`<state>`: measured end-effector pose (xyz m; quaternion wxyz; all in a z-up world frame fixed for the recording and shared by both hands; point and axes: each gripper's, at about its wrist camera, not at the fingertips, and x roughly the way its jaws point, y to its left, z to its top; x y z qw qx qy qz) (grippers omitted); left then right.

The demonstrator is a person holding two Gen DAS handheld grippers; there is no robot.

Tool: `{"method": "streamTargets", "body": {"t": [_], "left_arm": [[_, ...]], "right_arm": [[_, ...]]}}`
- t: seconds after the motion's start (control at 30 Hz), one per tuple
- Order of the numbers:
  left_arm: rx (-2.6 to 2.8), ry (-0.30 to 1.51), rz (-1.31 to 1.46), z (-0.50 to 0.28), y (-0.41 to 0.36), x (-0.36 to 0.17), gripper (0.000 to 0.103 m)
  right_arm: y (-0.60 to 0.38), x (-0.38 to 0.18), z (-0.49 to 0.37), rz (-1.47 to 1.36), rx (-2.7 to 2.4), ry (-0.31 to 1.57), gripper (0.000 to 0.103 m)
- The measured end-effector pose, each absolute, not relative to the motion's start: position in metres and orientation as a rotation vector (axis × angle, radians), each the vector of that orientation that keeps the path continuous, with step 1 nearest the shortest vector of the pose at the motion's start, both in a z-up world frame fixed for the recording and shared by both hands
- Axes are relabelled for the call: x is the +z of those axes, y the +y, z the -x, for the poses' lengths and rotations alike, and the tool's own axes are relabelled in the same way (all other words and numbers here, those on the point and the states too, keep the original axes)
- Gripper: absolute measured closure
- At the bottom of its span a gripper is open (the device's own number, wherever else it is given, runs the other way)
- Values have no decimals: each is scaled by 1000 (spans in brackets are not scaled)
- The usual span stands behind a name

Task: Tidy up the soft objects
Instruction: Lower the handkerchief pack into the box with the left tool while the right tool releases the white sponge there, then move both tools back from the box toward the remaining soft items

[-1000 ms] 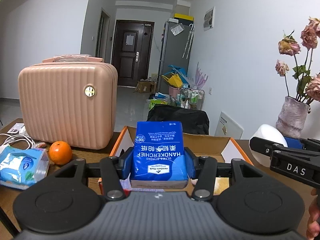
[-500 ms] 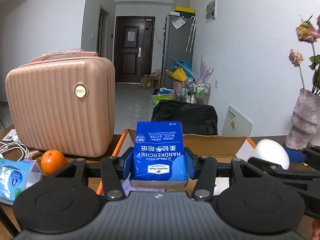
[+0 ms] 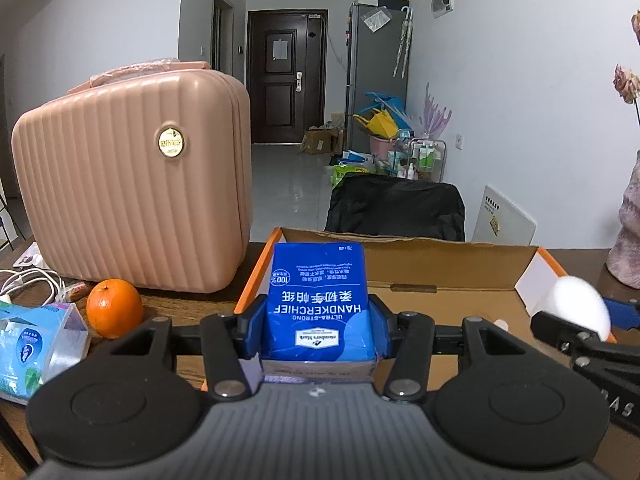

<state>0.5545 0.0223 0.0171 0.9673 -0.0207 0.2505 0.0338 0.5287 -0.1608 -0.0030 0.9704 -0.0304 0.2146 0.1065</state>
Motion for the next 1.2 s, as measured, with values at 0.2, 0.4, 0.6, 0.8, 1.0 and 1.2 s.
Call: {"method": "streamTargets", "body": {"t": [0.2,0.4,0.6,0.8,1.0,1.2], "left_arm": [[69,521,29,-561,20,9,51],[57,526,24,-561,20,7,50],[64,516,26,-560,21,6,20],[96,476,14,-554,19,10,0],[109,478,29,-554,22,12,0],[102,474,36,-552,24,15,0]], "right_arm": [[-163,-3,-530,55,205,429,48],[-162,-5,-535,48,177,449,40],[-171,-6,-540,4,136,461,11],[-177,-7,-542,-19,122,469,1],[-176,-7,-541,-13,123,471,1],[-177,-3,-538,-12,121,465,1]]}}
